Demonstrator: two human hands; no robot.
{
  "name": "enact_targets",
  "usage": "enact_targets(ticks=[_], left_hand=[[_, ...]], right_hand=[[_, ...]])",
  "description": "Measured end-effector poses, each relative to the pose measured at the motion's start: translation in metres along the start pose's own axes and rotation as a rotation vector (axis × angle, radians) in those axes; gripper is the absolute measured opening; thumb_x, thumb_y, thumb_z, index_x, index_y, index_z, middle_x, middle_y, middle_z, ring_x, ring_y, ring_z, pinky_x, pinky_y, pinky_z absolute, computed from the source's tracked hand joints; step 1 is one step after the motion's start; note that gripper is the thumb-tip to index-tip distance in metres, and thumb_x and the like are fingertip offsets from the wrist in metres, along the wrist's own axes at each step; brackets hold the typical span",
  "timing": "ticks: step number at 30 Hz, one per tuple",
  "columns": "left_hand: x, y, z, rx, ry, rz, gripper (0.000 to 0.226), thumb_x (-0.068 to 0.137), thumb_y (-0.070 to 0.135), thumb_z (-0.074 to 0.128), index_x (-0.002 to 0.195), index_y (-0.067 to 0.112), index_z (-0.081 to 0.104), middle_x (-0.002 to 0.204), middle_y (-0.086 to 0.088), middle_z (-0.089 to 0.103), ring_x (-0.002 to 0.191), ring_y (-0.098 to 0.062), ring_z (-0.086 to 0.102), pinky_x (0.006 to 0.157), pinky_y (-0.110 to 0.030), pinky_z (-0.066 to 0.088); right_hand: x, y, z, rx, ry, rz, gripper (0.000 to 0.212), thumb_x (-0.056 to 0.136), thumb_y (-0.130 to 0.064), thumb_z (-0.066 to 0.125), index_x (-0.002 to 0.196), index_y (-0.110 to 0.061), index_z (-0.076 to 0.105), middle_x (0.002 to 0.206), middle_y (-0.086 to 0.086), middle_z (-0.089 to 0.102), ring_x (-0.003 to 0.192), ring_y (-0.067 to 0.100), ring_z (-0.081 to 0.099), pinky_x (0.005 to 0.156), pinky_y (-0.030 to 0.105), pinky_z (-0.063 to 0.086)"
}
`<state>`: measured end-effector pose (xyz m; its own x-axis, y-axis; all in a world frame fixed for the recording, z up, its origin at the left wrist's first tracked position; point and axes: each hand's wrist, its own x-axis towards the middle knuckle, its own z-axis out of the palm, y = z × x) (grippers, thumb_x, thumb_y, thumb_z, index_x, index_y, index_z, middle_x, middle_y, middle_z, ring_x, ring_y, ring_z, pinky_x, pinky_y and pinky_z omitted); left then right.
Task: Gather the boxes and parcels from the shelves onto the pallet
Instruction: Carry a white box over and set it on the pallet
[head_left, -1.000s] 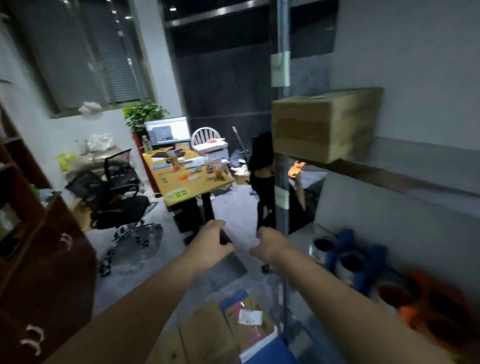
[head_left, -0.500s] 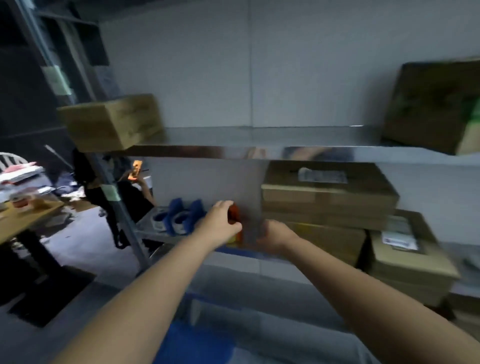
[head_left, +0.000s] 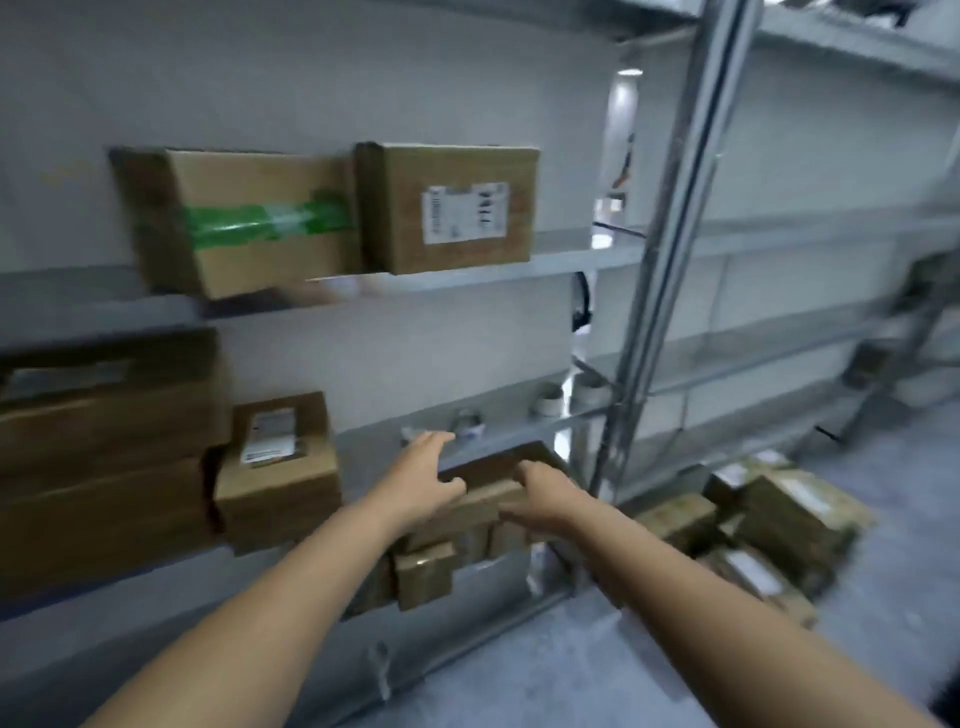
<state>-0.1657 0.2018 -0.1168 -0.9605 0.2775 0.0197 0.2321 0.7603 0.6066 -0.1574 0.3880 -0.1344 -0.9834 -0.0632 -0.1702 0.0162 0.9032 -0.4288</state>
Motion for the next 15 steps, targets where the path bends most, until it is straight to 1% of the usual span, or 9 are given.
enact_targets(ticks=[1,3,5,6,8,10,12,14,15], left_hand=[[0.012,0.022,0.02,-0.001,-0.038,0.044,0.064,0.087,0.028,0.062,0.145,0.017,0.037,0.153,-0.002,0.032,0.14,-0.017,0.031,0.11,-0.026,0.026],[0.036,0.062,0.057,-0.02,-0.096,0.119,0.06,0.085,0.03,0.062,0.14,0.021,0.042,0.148,0.002,0.039,0.131,-0.012,0.04,0.102,-0.023,0.031],[0.061,0.096,0.092,-0.037,-0.153,0.175,0.058,0.081,0.03,0.061,0.137,0.023,0.045,0.141,0.004,0.045,0.119,-0.009,0.047,0.095,-0.022,0.036],[0.073,0.111,0.108,-0.04,-0.182,0.193,0.06,0.08,0.031,0.061,0.137,0.024,0.045,0.139,0.004,0.046,0.117,-0.009,0.048,0.094,-0.021,0.038],[0.098,0.139,0.14,-0.041,-0.227,0.238,0.062,0.08,0.03,0.065,0.138,0.023,0.044,0.14,0.002,0.046,0.119,-0.013,0.049,0.092,-0.02,0.04],[0.124,0.162,0.17,-0.038,-0.264,0.281,0.067,0.083,0.03,0.066,0.144,0.019,0.038,0.147,-0.001,0.04,0.129,-0.018,0.045,0.1,-0.027,0.04],[0.149,0.185,0.199,-0.044,-0.311,0.308,0.07,0.086,0.031,0.066,0.147,0.019,0.033,0.151,-0.001,0.035,0.134,-0.02,0.041,0.103,-0.031,0.038],[0.179,0.207,0.228,-0.061,-0.343,0.344,0.068,0.088,0.03,0.064,0.147,0.018,0.033,0.151,-0.001,0.034,0.135,-0.019,0.04,0.103,-0.029,0.036],[0.195,0.22,0.242,-0.085,-0.358,0.356,0.066,0.088,0.029,0.063,0.147,0.018,0.034,0.15,-0.001,0.035,0.134,-0.019,0.04,0.101,-0.026,0.034]], right_hand=[[-0.009,0.03,-0.01,0.015,0.013,0.057,0.053,0.079,-0.037,0.067,0.123,-0.012,0.054,0.123,0.008,0.058,0.112,0.027,0.057,0.094,0.037,0.049],[-0.025,0.088,-0.027,0.078,0.047,0.166,0.047,0.077,-0.036,0.067,0.118,-0.015,0.057,0.116,0.007,0.061,0.106,0.025,0.059,0.091,0.039,0.051],[-0.037,0.138,-0.04,0.141,0.089,0.257,0.046,0.077,-0.036,0.068,0.116,-0.015,0.059,0.115,0.006,0.062,0.107,0.025,0.06,0.091,0.039,0.051],[-0.042,0.161,-0.047,0.157,0.11,0.301,0.048,0.077,-0.037,0.068,0.119,-0.014,0.058,0.118,0.006,0.06,0.109,0.025,0.059,0.092,0.038,0.05],[-0.05,0.203,-0.058,0.159,0.144,0.384,0.049,0.079,-0.037,0.066,0.12,-0.013,0.055,0.12,0.007,0.058,0.108,0.025,0.057,0.09,0.036,0.049],[-0.052,0.24,-0.066,0.2,0.18,0.456,0.04,0.079,-0.033,0.065,0.112,-0.013,0.057,0.112,0.007,0.062,0.099,0.023,0.059,0.085,0.036,0.052],[-0.049,0.273,-0.076,0.233,0.23,0.517,0.027,0.08,-0.03,0.065,0.102,-0.016,0.057,0.105,0.005,0.063,0.089,0.018,0.059,0.079,0.034,0.052],[-0.042,0.303,-0.088,0.24,0.301,0.567,0.019,0.081,-0.03,0.065,0.095,-0.022,0.054,0.104,0.003,0.063,0.083,0.014,0.054,0.075,0.03,0.049],[-0.036,0.319,-0.095,0.241,0.335,0.597,0.02,0.081,-0.03,0.064,0.097,-0.022,0.056,0.108,0.003,0.062,0.086,0.015,0.055,0.075,0.03,0.047]])
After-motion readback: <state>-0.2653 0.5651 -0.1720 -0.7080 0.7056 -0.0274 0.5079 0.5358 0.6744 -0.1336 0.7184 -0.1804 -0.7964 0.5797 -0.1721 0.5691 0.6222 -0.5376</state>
